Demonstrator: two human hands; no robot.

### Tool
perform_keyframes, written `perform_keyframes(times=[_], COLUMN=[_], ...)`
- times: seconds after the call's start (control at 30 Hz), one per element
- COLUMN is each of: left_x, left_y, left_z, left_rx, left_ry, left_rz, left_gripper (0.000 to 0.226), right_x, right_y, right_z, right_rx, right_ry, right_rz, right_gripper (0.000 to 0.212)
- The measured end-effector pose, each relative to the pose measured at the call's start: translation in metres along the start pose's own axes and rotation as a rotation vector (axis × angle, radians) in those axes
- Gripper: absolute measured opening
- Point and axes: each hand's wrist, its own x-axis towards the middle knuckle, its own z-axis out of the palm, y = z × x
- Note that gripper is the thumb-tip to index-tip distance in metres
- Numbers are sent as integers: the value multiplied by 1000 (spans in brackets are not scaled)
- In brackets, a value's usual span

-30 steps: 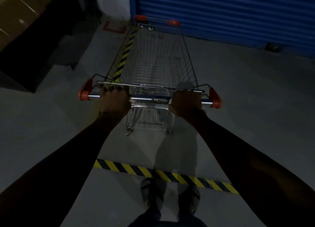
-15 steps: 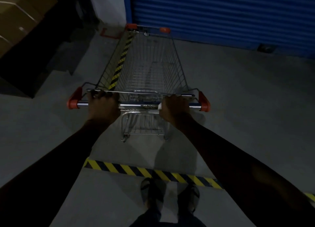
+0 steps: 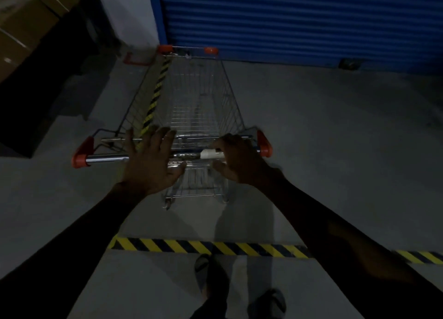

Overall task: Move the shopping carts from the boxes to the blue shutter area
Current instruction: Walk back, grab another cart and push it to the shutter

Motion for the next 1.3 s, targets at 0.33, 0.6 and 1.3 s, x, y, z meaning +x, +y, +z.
perform_keyframes(times=[0.33,0.6,1.3], left_x=[82,32,-244], left_y=[278,549,1111], left_z=[-30,-70,-217], left_rx=[-225,-324,-520], left_ry=[51,48,84], left_rz=[555,905,1903], left_gripper=[63,60,61], right_x=[-185,-442,-1012], right_y=[101,167,136], right_z=[-86,-147,-216], right_rx=[-118,-319,-490], right_ry=[405,508,724], right_rz=[534,989,2131], right_gripper=[53,55,56])
